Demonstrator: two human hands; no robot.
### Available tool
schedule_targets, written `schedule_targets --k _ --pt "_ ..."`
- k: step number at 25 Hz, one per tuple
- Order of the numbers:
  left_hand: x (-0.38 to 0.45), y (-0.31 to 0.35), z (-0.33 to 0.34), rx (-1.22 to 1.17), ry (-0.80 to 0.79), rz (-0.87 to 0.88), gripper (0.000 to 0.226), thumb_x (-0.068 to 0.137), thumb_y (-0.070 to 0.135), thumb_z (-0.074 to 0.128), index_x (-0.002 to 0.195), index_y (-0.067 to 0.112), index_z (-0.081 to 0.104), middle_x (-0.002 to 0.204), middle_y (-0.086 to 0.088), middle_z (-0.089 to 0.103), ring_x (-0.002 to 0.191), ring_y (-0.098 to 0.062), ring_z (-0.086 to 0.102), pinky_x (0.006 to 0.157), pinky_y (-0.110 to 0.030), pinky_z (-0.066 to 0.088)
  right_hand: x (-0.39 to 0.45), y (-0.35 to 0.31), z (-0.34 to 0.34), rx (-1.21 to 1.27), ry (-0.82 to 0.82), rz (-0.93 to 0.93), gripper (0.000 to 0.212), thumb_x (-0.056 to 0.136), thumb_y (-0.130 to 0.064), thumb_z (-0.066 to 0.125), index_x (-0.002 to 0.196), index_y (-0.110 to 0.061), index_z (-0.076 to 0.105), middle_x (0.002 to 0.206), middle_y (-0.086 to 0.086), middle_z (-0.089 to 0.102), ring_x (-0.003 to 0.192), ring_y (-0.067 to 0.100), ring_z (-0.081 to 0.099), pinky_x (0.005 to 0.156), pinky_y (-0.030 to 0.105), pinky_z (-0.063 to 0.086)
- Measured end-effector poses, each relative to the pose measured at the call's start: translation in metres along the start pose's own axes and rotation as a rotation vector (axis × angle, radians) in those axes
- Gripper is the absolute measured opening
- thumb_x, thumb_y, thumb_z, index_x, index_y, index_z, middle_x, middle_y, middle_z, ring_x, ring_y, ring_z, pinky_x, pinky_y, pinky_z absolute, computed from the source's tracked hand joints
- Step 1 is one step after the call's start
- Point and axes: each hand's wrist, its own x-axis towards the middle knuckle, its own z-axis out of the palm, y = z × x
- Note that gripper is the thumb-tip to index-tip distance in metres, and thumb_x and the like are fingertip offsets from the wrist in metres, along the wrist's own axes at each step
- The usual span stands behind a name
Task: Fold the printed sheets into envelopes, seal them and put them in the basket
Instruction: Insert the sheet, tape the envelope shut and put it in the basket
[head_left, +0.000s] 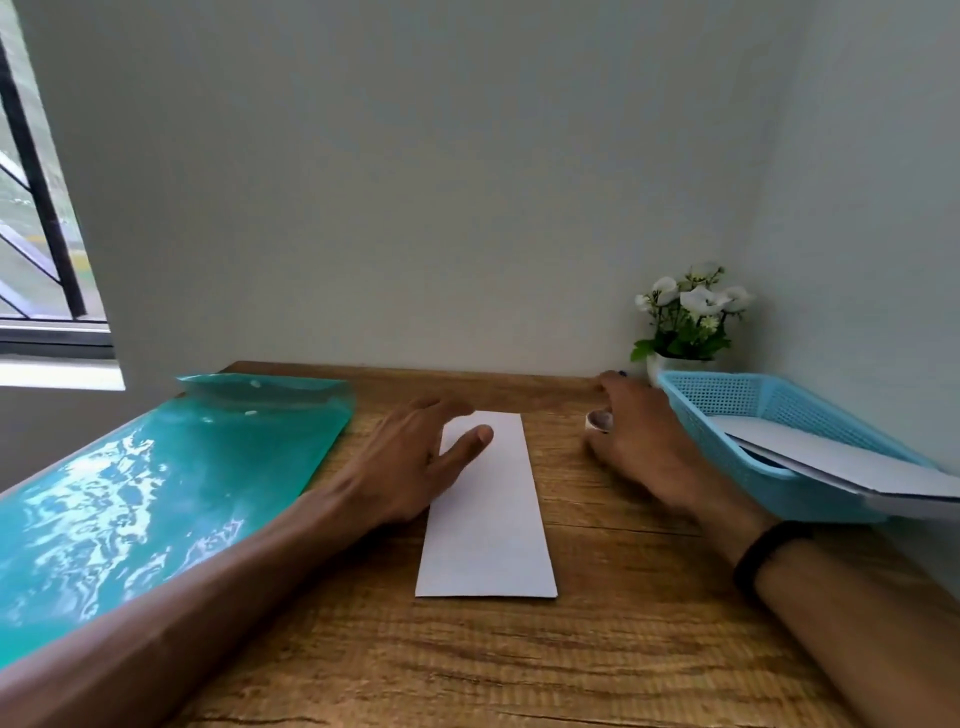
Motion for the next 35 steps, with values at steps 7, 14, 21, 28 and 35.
schedule_targets --k 7,14,21,28,35 --pt "0.004 0.002 -0.001 -0.508 0.126 0.041 0.058 0.086 0.078 0.058 0.118 0.032 0.075 0.107 0.013 0.078 0.094 -0.011 0.076 0.082 -0.041 0.066 -0.027 -0.061 0.003 0.303 0.204 -0.537 0.09 0.078 -0.027 0.091 0.153 -0.033 0.041 0.135 -0.01 0.06 0.112 -0.002 0.06 0.095 -0.002 0.039" --pt "0.007 0.001 -0.006 -0.627 0.203 0.066 0.045 0.083 0.05 0.076 0.123 0.028 0.075 0.107 0.013 0.08 0.091 -0.012 0.078 0.082 -0.039 0.066 -0.029 -0.068 -0.002 0.552 0.169 -0.396 0.078 0.076 -0.052 0.086 0.145 -0.032 0.054 0.128 -0.017 0.065 0.108 -0.007 0.066 0.092 0.012 0.055" --pt "0.009 -0.005 -0.004 -0.643 0.213 0.068 0.041 0.086 0.03 0.083 0.126 0.026 0.073 0.115 0.011 0.079 0.099 -0.01 0.078 0.09 -0.044 0.065 -0.028 -0.064 -0.002 0.639 0.14 -0.322 0.039 0.081 -0.036 0.085 0.117 -0.026 0.075 0.103 -0.019 0.076 0.089 -0.003 0.072 0.073 0.018 0.062" --pt "0.001 0.004 -0.007 -0.311 0.42 0.247 0.047 0.089 0.057 0.076 0.13 0.036 0.065 0.114 0.022 0.072 0.101 0.004 0.07 0.077 -0.017 0.061 -0.029 -0.065 0.001 0.618 0.196 -0.327 0.039 0.08 -0.042 0.085 0.113 -0.025 0.072 0.104 -0.015 0.074 0.093 0.001 0.071 0.077 0.017 0.061" --pt "-0.002 0.008 -0.009 -0.316 0.447 0.272 0.034 0.091 0.057 0.073 0.114 0.033 0.075 0.104 0.022 0.076 0.094 0.002 0.073 0.076 -0.026 0.062 -0.034 -0.07 0.0 0.417 0.302 -0.48 0.033 0.083 -0.035 0.085 0.109 -0.021 0.072 0.097 -0.007 0.071 0.081 0.008 0.067 0.069 0.028 0.061"
